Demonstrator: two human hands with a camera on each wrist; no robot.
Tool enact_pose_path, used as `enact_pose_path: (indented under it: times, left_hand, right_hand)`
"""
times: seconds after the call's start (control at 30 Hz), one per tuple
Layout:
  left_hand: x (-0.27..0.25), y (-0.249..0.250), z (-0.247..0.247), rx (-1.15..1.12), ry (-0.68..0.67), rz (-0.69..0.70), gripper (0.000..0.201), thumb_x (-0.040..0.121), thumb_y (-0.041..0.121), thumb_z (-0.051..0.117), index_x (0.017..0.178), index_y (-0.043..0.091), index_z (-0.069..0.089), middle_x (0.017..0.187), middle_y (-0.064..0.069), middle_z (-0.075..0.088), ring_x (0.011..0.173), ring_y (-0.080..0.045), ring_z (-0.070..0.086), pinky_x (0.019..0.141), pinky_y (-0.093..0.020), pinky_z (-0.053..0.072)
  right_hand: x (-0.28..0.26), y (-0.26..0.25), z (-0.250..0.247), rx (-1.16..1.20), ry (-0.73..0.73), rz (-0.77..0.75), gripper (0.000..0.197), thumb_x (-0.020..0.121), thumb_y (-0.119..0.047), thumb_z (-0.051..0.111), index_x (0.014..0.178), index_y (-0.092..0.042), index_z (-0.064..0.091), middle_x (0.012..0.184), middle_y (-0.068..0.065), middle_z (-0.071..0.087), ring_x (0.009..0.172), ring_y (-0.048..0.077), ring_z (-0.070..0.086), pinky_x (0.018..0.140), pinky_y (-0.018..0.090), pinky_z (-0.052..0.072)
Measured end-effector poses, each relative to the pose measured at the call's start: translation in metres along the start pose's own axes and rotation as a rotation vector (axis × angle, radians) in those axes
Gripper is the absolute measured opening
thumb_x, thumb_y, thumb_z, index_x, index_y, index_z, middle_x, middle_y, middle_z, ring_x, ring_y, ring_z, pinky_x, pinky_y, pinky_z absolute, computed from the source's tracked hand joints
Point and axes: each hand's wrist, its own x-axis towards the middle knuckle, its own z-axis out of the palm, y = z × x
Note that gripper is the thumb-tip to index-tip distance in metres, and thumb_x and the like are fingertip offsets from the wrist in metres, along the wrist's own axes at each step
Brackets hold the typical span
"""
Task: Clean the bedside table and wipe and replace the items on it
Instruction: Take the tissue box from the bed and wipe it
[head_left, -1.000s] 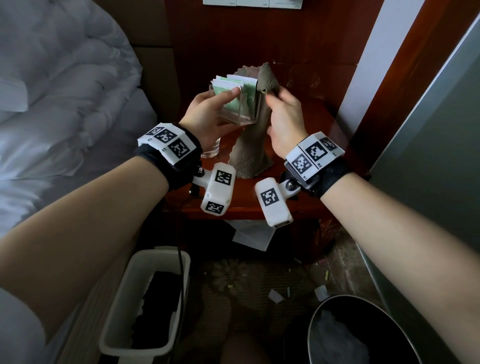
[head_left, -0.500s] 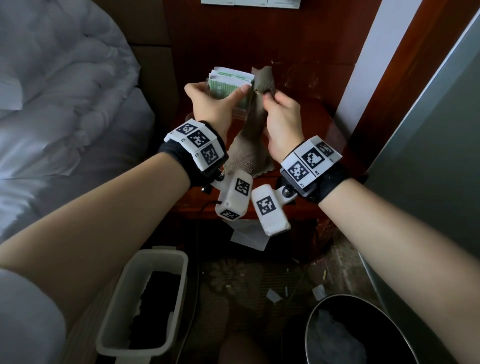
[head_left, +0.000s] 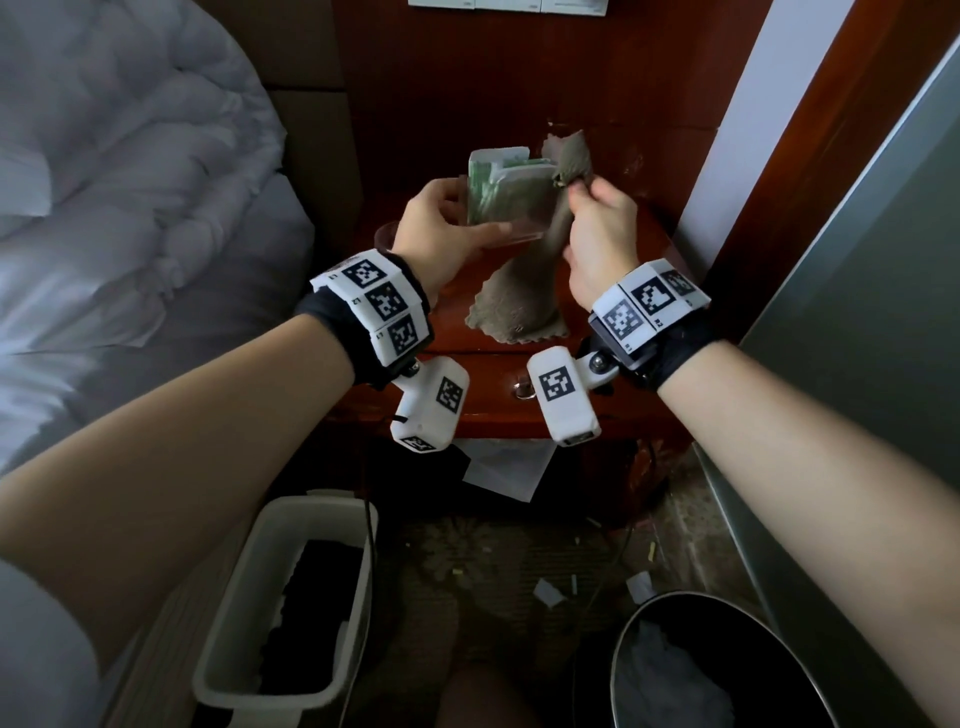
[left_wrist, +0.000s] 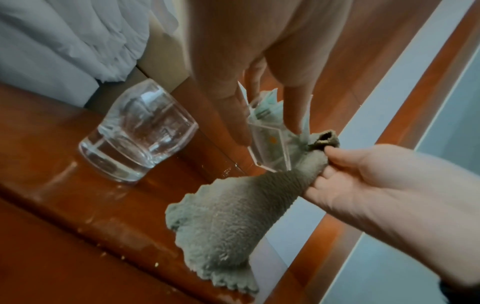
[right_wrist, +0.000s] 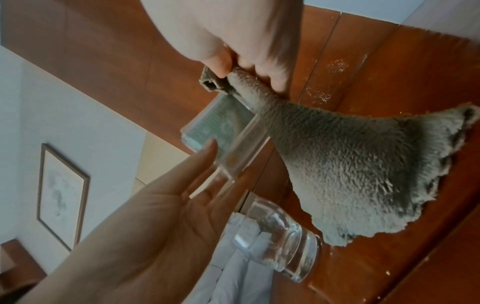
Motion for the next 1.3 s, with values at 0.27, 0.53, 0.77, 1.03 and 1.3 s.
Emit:
enact_pose_path:
  times: [0.27, 0.53, 0.77, 1.03, 1.3]
  left_hand:
    - [0.003, -0.001, 0.021, 0.116, 0.107, 0.074, 0.065, 0.063, 0.035, 0.084, 0.113, 0.012, 0.050, 0.108, -0.001, 0.058, 0.093, -0.012, 0.057, 0.066, -0.017, 0.047]
    - [0.014, -0.007, 0.021, 0.207, 0.151, 0.062, 0.059, 0.067, 0.030, 0.081, 0.115, 0.013, 0.051, 0.118, -0.003, 0.052, 0.095, -0.011, 0.049, 0.077, -0.021, 0.043]
    - [0.007, -0.037, 0.016, 0.295, 0.086, -0.038, 0.064, 0.071, 0.027, 0.080, 0.124, 0.011, 0.049, 0.128, -0.007, 0.044, 0.099, -0.009, 0.043, 0.079, -0.015, 0.038]
    - [0.000, -0.042, 0.028, 0.282, 0.065, -0.042, 0.065, 0.073, 0.026, 0.078, 0.127, 0.010, 0.047, 0.129, -0.007, 0.042, 0.112, -0.016, 0.048, 0.085, -0.015, 0.037]
    - [-0.001, -0.062, 0.039, 0.300, -0.013, -0.119, 0.068, 0.075, 0.030, 0.077, 0.132, 0.011, 0.045, 0.130, -0.006, 0.044, 0.114, -0.018, 0.050, 0.094, -0.025, 0.043]
  right_hand:
    - [0.005, 0.006, 0.000, 0.006, 0.096, 0.014, 0.028, 0.096, -0.020, 0.046, 0.113, -0.003, 0.062, 0.116, 0.017, 0.064, 0.110, 0.030, 0.060, 0.100, 0.047, 0.046]
    - [0.010, -0.003, -0.022, 0.063, 0.166, 0.022, 0.022, 0.096, -0.010, 0.046, 0.086, 0.001, 0.063, 0.097, 0.030, 0.063, 0.104, 0.044, 0.059, 0.090, 0.046, 0.049]
    - [0.038, -0.019, -0.042, -0.071, 0.280, -0.173, 0.018, 0.098, -0.012, 0.041, 0.081, -0.013, 0.048, 0.083, 0.004, 0.056, 0.076, 0.013, 0.049, 0.076, 0.031, 0.048]
    - [0.043, 0.028, -0.053, -0.393, 0.231, -0.188, 0.035, 0.098, -0.015, 0.039, 0.066, -0.027, 0.035, 0.074, -0.010, 0.043, 0.071, 0.009, 0.040, 0.071, 0.019, 0.031]
    - [0.030, 0.071, -0.059, -0.701, 0.107, -0.092, 0.028, 0.098, -0.016, 0.040, 0.071, -0.007, 0.040, 0.081, 0.011, 0.049, 0.076, 0.022, 0.043, 0.065, 0.029, 0.028]
